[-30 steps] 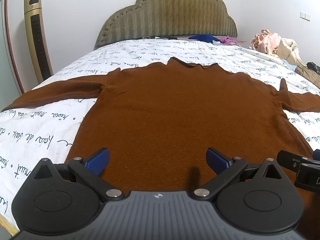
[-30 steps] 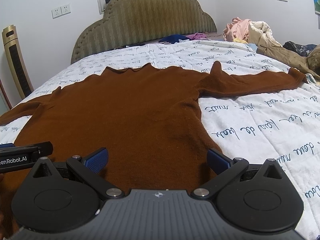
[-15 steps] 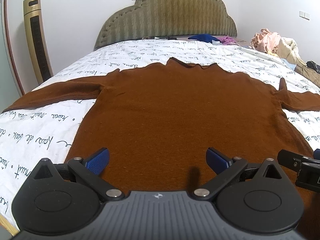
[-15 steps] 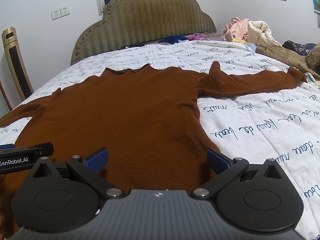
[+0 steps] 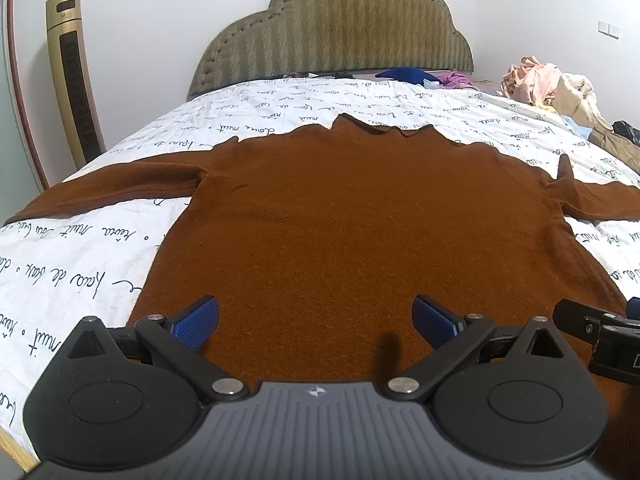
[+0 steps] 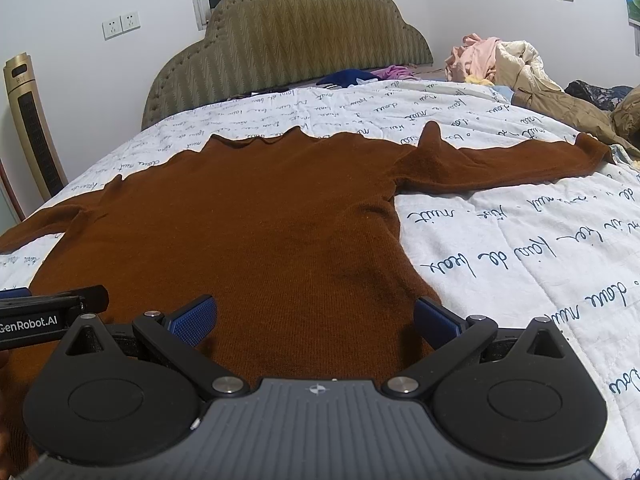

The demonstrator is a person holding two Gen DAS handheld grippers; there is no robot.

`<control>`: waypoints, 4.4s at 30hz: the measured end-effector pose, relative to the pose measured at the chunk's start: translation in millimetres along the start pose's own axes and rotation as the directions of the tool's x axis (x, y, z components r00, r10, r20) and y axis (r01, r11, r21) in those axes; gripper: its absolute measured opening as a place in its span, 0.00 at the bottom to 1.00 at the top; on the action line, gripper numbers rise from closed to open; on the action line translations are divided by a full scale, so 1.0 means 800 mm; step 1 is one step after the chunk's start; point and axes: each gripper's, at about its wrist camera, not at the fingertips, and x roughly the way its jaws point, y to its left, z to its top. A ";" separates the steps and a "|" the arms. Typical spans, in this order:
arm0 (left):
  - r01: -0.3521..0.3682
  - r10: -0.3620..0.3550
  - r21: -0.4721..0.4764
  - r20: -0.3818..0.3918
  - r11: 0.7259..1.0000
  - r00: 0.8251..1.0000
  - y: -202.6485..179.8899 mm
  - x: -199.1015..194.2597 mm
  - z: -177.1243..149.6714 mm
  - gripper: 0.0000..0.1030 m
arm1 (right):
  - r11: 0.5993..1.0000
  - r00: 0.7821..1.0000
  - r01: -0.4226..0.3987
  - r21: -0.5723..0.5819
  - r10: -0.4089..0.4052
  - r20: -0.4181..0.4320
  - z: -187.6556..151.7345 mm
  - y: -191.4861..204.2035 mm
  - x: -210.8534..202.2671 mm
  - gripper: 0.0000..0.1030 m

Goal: Fold small clothes

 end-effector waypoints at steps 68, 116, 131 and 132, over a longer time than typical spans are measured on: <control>0.104 -0.079 0.282 -0.098 0.954 0.992 -0.321 0.144 0.096 1.00 | 0.737 0.962 -0.149 0.660 -0.046 0.268 0.160 -0.512 0.130 0.10; -0.203 0.199 -0.078 -0.056 0.976 0.978 0.122 0.115 0.102 1.00 | 0.860 0.852 -0.510 -0.031 0.500 -0.151 0.197 0.209 0.226 0.49; 0.036 -0.041 0.089 0.052 0.995 0.998 -0.019 0.122 0.152 1.00 | 0.885 0.895 -0.438 0.161 0.446 -0.017 0.225 0.063 0.178 0.51; 0.026 -0.031 0.115 0.047 0.993 0.998 -0.036 0.130 0.155 1.00 | 0.906 0.915 -0.396 0.150 0.403 -0.015 0.221 0.052 0.179 0.51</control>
